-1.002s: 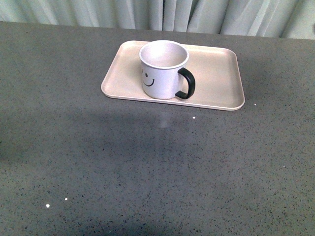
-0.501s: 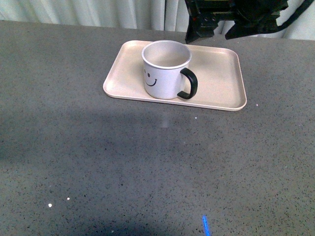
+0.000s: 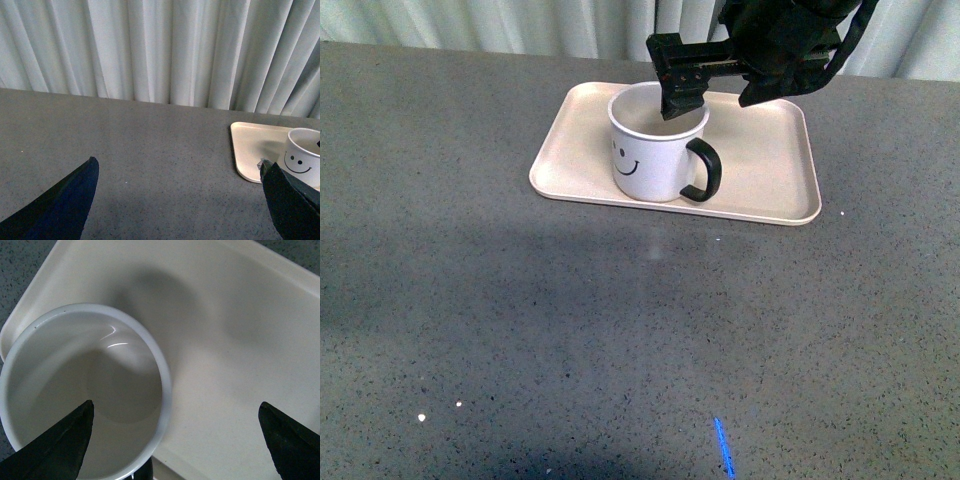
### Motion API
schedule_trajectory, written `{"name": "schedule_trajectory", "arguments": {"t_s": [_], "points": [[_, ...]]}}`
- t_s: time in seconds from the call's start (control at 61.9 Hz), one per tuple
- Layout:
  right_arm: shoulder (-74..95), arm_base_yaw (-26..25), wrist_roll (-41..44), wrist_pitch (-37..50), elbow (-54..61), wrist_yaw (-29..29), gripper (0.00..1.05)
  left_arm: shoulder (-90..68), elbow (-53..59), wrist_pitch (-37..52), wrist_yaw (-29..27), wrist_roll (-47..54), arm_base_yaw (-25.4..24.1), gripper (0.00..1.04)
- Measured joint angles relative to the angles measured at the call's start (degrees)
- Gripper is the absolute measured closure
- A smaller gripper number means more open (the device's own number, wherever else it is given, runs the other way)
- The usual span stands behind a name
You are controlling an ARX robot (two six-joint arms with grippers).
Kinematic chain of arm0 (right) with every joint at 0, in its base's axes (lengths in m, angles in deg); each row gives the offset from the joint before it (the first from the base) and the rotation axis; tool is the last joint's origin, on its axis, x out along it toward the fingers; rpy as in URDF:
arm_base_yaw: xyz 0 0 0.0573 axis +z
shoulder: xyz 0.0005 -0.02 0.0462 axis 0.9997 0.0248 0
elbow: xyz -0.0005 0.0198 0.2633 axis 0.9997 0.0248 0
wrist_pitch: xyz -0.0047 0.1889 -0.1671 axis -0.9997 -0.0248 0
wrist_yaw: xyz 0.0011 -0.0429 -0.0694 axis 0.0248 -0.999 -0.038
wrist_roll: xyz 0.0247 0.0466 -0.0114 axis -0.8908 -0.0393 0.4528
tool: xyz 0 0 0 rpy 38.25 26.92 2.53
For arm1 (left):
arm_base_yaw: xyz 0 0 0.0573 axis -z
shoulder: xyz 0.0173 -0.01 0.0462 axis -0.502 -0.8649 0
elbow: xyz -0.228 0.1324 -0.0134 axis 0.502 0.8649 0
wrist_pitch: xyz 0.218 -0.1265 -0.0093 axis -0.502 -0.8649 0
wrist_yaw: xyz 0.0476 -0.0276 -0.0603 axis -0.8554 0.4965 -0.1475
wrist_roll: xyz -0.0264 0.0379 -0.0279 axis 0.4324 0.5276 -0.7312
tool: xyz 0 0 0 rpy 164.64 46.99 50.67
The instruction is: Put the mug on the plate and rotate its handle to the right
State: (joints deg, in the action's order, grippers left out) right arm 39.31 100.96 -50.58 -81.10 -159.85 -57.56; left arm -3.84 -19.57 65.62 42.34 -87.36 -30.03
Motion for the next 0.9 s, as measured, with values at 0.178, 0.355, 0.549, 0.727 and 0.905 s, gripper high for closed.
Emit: {"name": "schedule_trajectory", "arguments": {"t_s": [0.178, 0.355, 0.549, 0.727, 0.905], "points": [[1.84, 0.55, -1.25, -1.29, -2.56, 0.0, 0.16, 0.0, 0.0, 0.0, 0.0, 0.0, 0.0, 0.09], [3.69, 0.94, -2.51, -3.19, -5.11, -0.02, 0.49, 0.0, 0.0, 0.0, 0.0, 0.0, 0.0, 0.09], [5.18, 1.01, -3.02, -5.2, -8.02, 0.13, 0.84, 0.0, 0.0, 0.0, 0.0, 0.0, 0.0, 0.09], [5.46, 0.26, -0.79, -7.45, -11.87, 1.09, 1.03, 0.0, 0.0, 0.0, 0.0, 0.0, 0.0, 0.09], [6.97, -1.95, 8.76, -11.58, -17.97, 5.53, 1.03, 0.0, 0.0, 0.0, 0.0, 0.0, 0.0, 0.09]]}}
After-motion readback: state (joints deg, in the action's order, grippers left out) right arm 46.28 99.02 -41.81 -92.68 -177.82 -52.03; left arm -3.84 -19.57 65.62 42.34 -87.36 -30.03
